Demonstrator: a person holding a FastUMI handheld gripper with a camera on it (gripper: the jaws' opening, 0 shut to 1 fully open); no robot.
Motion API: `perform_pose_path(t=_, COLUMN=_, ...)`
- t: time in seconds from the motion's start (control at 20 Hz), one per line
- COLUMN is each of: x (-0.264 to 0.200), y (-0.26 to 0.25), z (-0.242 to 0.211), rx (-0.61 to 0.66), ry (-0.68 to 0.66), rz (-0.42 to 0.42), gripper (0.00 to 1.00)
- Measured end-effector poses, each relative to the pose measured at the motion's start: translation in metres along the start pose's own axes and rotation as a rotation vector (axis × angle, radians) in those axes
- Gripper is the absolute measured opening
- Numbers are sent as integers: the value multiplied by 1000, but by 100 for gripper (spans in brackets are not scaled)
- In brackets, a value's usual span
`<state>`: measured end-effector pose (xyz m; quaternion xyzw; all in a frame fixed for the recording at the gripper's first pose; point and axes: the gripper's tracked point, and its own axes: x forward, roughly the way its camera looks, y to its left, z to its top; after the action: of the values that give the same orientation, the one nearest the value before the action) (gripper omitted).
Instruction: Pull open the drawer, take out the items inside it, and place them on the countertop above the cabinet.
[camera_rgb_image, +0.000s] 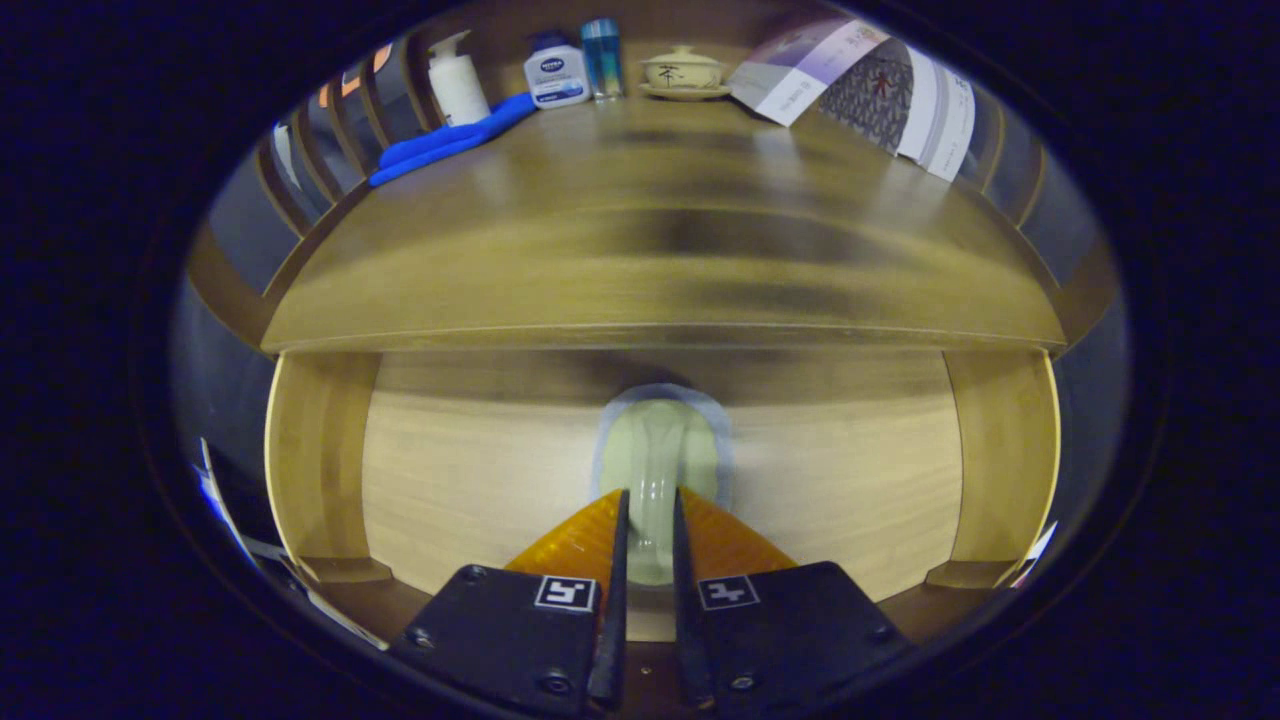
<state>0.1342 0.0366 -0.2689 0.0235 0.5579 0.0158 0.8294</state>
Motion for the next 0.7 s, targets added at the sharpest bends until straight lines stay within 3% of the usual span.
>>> perform_pose_path(t=0.3, x=-28, y=1, z=-7, rx=-24, ry=-36, rz=43, gripper=21)
perform_pose_path(t=0.7, x=-98, y=3, z=-20, rx=-72, ry=-126, rz=106, gripper=21)
